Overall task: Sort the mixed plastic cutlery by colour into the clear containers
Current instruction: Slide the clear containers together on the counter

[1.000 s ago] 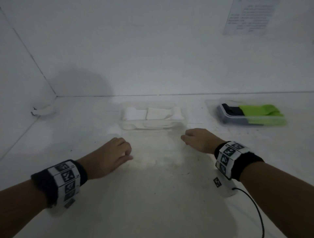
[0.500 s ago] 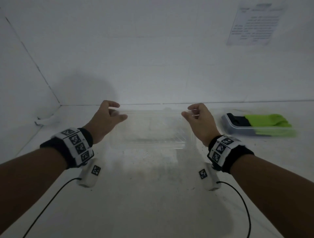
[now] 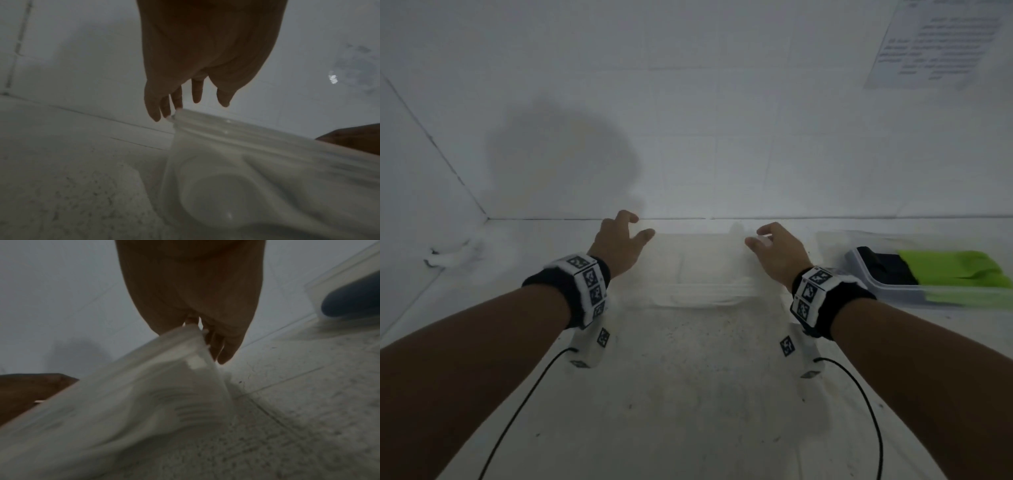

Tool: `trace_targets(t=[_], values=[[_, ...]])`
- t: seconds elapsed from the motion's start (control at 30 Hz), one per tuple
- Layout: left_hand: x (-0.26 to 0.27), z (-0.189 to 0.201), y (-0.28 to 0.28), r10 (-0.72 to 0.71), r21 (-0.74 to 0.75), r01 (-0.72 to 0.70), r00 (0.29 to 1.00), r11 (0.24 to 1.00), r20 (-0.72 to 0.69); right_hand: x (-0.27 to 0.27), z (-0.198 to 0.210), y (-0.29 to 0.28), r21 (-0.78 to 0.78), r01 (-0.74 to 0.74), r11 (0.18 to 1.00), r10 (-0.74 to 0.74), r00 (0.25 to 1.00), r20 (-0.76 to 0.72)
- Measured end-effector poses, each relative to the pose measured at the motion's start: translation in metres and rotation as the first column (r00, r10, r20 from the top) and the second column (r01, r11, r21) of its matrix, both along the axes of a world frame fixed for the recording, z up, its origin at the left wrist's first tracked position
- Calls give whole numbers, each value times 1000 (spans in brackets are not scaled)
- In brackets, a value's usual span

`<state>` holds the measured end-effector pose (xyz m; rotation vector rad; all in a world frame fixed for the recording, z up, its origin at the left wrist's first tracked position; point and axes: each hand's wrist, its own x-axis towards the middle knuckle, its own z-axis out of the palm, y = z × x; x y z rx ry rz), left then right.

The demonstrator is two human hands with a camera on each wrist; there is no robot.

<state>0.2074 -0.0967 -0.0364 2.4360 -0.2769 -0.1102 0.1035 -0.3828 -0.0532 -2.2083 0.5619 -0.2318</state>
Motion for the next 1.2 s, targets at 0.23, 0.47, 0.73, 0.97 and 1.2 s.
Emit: trace_targets(t=[0.23,0.47,0.73,0.97,1.2], values=[[-26,-13,1,-78,180,108,983,978,-167,11,-6,1,-54,-91,994,87,993,-75],[-31,-17,7,-72,171,92,990,981,-122,7,-14,7,-88,-77,993,69,993,-92],[-33,-19,-7,-45,155,59,995,986,-92,-5,-10,-3,-85,-72,994,64,993,-99],[-34,-31,-10,-5,199,8,1000,980,-16,-6,-18,7,-146,3,989,-17,996,-92],[-32,-34,-9,-6,197,6,1000,980,-3,-7,-15,11,-108,85,990,-98,989,-113]])
